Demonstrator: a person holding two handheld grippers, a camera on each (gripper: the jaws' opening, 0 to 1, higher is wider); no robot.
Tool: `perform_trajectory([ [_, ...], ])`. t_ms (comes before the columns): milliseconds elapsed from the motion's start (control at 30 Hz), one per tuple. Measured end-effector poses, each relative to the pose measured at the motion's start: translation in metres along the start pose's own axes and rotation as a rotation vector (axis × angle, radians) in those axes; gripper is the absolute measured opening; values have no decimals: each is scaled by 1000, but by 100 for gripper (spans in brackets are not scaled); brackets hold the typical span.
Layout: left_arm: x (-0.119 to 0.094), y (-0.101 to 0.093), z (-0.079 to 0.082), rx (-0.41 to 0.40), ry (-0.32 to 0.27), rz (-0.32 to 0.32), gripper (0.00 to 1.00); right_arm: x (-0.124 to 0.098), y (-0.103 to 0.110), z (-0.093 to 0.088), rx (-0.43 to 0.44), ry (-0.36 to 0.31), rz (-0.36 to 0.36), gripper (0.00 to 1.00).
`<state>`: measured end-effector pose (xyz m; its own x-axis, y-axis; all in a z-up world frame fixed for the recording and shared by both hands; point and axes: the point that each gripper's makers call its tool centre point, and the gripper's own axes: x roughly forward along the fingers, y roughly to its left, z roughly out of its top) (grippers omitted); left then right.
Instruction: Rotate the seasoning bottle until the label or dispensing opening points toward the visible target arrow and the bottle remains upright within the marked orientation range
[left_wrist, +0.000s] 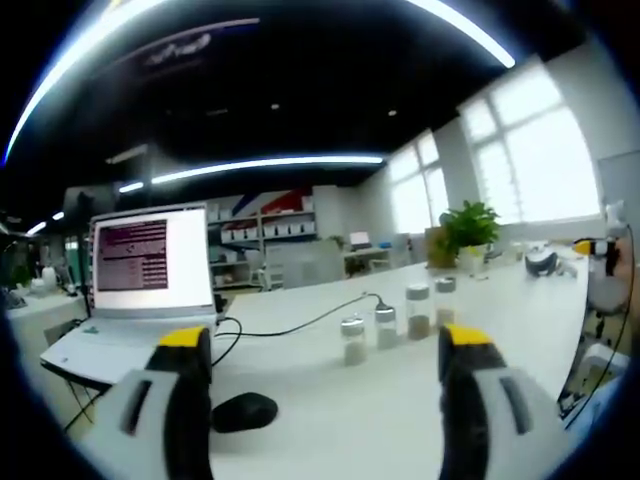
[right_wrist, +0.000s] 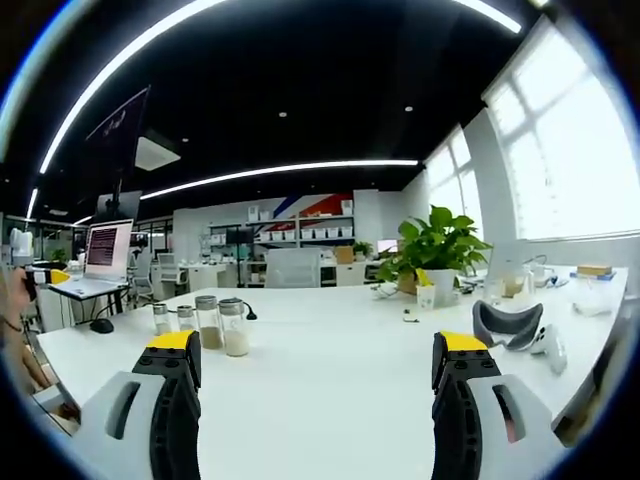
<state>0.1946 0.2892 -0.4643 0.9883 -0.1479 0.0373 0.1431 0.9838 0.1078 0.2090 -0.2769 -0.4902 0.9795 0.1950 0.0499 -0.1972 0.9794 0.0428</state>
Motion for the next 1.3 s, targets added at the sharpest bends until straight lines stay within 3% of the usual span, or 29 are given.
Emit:
perform_trajectory([
  [467, 1, -2, -1, -3, 2, -8, 100, 0, 1, -1, 0, 3, -4, 99],
  [767, 1, -2, -2, -8, 2, -10, 100, 4, 13, -1, 8, 4, 25, 99],
  [1067, 3, -5, -5, -8, 11, -17, 100, 16, 35, 15, 15, -31, 82, 99],
  [1300, 2, -5, -3, -7, 11, -17, 100, 34, 56, 40, -1, -61, 127, 99],
])
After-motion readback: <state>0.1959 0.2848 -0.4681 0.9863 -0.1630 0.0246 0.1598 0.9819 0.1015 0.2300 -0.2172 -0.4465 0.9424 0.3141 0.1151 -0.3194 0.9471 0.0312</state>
